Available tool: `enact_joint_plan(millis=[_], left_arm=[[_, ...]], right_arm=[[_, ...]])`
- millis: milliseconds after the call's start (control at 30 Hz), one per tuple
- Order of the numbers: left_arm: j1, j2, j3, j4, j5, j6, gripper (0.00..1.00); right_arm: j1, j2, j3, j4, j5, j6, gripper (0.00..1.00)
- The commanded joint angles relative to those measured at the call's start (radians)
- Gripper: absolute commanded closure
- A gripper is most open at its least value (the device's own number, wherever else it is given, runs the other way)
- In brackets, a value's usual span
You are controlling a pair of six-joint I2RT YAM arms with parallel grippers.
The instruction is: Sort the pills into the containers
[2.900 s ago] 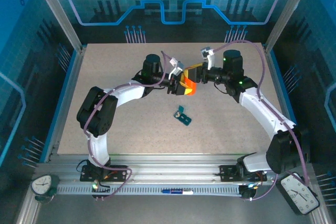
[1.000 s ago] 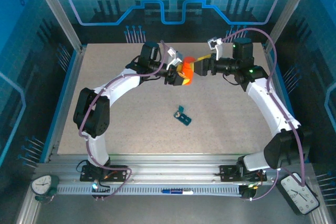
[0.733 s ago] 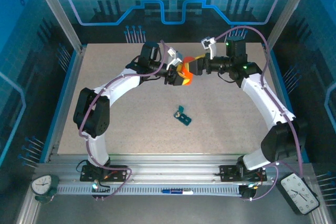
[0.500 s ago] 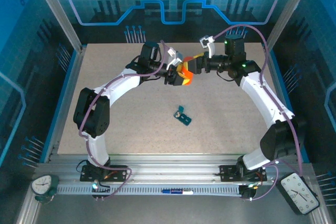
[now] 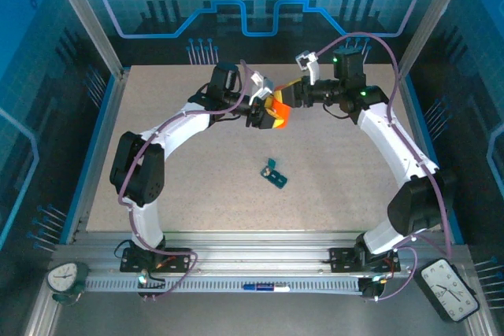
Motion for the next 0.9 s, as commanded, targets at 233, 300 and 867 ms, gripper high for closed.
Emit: enact_joint_plan(millis=[233, 300, 867], left_arm=[[0.007, -0.019, 0.040, -0.009, 0.029, -0.001, 1.00], [0.007, -0.019, 0.040, -0.010, 0.031, -0.001, 1.00], [0.007, -0.014, 0.049, -0.016, 0.035, 0.001, 1.00]], right_arm=[[-0.003, -0.020, 0.001, 0.004, -0.011, -0.007, 0.77], [-0.015, -0.036, -0.018, 0.061, -0.024, 0.029, 0.77], [-0.052, -0.102, -0.144, 0.382, -0.054, 0.211, 0.80]])
